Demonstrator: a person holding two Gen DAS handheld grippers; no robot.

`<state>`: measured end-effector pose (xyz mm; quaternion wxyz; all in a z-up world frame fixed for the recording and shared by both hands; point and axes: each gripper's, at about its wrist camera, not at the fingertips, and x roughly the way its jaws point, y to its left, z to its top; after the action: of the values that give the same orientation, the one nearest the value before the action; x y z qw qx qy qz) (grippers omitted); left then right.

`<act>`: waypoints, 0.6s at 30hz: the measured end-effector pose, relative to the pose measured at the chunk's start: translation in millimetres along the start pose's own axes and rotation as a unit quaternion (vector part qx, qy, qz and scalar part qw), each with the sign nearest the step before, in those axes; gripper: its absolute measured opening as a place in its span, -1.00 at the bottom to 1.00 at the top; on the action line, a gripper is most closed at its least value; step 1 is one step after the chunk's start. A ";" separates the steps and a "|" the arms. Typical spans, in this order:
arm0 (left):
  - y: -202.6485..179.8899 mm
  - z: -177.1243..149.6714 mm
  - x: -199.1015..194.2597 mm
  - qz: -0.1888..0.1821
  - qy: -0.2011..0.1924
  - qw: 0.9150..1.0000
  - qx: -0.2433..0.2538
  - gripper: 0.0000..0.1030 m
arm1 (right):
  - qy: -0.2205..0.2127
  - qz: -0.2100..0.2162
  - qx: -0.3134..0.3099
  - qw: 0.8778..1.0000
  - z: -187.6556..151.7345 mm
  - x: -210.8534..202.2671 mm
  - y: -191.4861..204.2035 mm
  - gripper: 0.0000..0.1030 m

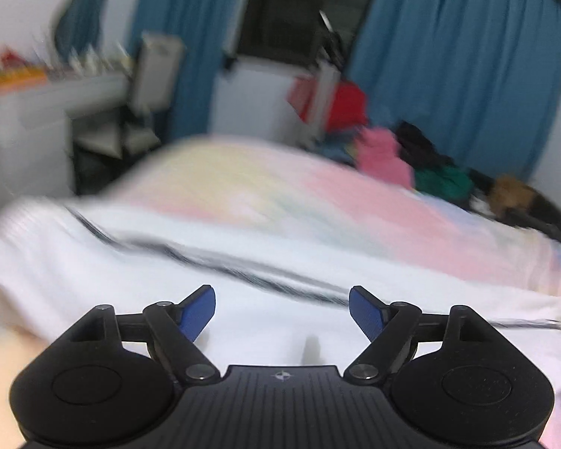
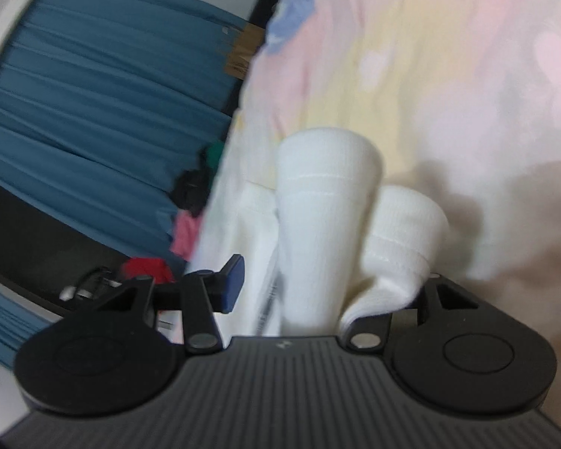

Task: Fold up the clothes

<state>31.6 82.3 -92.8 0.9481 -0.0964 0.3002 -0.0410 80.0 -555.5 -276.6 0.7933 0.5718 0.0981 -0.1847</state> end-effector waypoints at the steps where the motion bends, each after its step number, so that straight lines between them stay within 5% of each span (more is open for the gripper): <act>1: -9.1 -6.1 11.2 0.004 0.010 1.000 0.010 0.55 | 0.006 -0.012 -0.009 1.000 -0.1 1.3 -2.8 0.04; 8: -36.2 -46.8 65.7 0.037 0.052 0.994 0.089 0.66 | 0.010 -0.052 -0.083 0.995 -8.0 3.8 4.7 -0.02; 11: -37.3 -53.3 73.5 0.040 0.059 0.993 0.099 0.69 | -0.003 -0.066 -0.131 0.989 -12.0 2.3 21.0 -0.45; 18: -37.3 -48.2 75.7 0.041 0.062 0.992 0.102 0.70 | -0.078 -0.059 -0.322 0.942 -44.4 -20.8 96.8 -0.70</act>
<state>64.8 28.0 -166.2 0.9333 0.0159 0.3567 -0.0382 102.7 -482.9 -199.1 0.9279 0.2625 0.1242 -0.2338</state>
